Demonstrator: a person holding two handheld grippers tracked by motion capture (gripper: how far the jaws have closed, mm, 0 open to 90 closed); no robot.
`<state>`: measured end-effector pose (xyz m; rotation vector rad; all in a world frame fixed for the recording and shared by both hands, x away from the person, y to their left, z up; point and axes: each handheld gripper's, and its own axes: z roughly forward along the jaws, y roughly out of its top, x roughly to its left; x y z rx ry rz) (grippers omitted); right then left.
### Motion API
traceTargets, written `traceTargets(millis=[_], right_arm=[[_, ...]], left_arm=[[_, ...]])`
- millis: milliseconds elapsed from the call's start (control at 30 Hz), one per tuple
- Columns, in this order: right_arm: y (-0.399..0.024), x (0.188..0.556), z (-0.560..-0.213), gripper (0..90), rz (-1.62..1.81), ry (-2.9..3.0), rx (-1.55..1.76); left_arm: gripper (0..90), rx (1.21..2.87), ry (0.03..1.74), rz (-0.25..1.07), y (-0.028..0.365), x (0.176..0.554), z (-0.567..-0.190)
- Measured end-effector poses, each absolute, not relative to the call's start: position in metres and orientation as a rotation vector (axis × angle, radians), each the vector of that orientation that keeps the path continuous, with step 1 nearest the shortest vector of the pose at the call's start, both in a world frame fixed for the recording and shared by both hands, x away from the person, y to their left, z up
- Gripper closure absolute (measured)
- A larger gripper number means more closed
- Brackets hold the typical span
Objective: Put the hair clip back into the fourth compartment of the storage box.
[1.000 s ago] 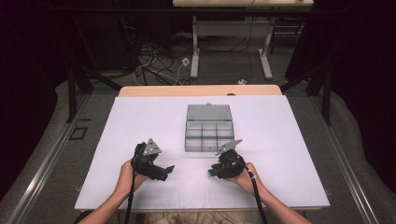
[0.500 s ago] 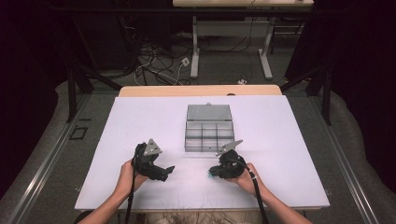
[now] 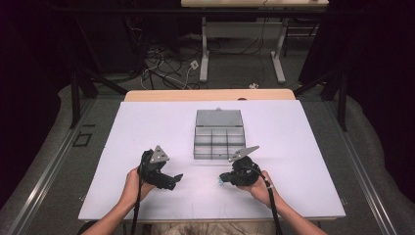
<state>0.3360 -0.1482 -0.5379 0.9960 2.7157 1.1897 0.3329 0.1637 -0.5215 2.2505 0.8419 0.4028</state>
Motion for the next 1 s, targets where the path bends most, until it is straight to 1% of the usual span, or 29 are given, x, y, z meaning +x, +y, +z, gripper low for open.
traceTargets(millis=[67,200,500,1000], right_arm=[[-0.15,0.335,-0.535,88.7,1.188,2.7,0.991],[-0.155,0.335,-0.532,88.7,1.186,2.664,0.986],[-0.16,0.334,-0.526,88.8,1.176,2.588,0.998],[-0.167,0.336,-0.523,88.8,1.178,2.496,0.983]], left_arm=[[0.0,2.263,0.844,0.388,0.164,0.333,-0.521],[0.0,2.251,0.836,0.406,0.163,0.332,-0.522],[0.0,2.249,0.835,0.4,0.162,0.332,-0.521],[0.0,2.242,0.835,0.405,0.162,0.332,-0.521]])
